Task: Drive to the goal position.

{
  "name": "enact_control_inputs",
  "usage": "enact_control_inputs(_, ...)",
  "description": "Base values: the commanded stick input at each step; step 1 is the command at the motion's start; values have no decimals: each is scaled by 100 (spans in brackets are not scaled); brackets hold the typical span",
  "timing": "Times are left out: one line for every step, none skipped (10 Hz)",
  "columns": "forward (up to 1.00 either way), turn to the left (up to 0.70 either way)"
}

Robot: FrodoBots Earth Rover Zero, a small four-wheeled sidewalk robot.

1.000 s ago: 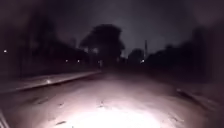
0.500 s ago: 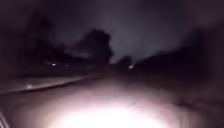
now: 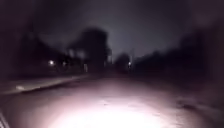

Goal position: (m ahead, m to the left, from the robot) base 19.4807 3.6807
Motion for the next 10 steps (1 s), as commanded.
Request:
enact_control_inputs(70,0)
enact_control_inputs(70,0)
enact_control_inputs(70,0)
enact_control_inputs(70,0)
enact_control_inputs(70,0)
enact_control_inputs(70,0)
enact_control_inputs(70,0)
enact_control_inputs(70,0)
enact_control_inputs(70,0)
enact_control_inputs(70,0)
